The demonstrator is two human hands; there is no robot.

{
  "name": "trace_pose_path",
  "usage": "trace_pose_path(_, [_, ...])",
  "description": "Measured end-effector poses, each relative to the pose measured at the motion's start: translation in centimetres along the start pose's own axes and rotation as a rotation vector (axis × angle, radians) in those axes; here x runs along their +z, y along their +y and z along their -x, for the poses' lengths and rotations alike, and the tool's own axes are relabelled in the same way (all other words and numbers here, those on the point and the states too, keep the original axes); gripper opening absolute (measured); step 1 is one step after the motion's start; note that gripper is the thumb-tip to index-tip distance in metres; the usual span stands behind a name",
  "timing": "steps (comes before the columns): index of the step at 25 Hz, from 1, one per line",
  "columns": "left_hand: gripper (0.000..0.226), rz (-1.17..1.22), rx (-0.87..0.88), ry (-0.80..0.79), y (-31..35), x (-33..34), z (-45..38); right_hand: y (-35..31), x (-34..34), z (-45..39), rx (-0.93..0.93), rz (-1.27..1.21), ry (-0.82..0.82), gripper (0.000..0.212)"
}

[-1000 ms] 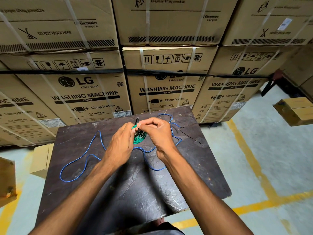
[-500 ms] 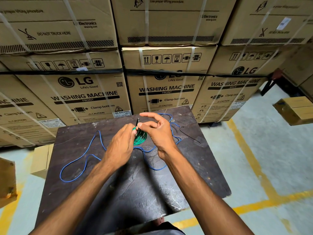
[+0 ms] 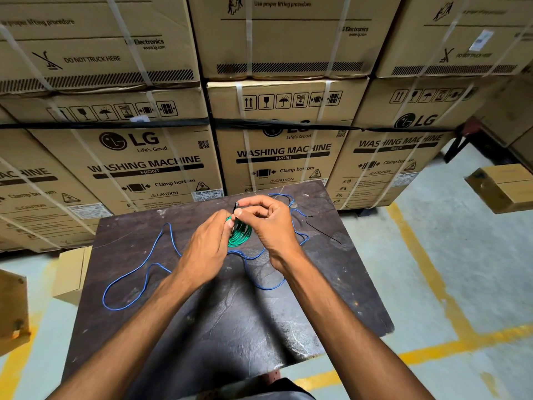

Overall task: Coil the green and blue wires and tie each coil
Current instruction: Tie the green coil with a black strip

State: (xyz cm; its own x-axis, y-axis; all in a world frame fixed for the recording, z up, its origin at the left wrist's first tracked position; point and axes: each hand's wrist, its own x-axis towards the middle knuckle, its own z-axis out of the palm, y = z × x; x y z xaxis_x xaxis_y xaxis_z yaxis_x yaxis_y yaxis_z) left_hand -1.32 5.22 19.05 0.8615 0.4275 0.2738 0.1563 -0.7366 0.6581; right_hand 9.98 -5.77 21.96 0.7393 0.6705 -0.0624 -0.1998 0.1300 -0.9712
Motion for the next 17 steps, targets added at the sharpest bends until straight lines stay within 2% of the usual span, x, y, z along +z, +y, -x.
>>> trace_pose_path(9, [0.025, -0.005, -0.003, -0.018, -0.11, 0.06, 0.21, -0.05, -0.65, -0.33, -0.047, 0.087, -0.054, 0.016])
trace_pose_path(17, [0.029, -0.009, -0.018, -0.026, -0.1, 0.32, 0.31, 0.03, -0.51, -0.18, -0.122, 0.133, -0.032, 0.017])
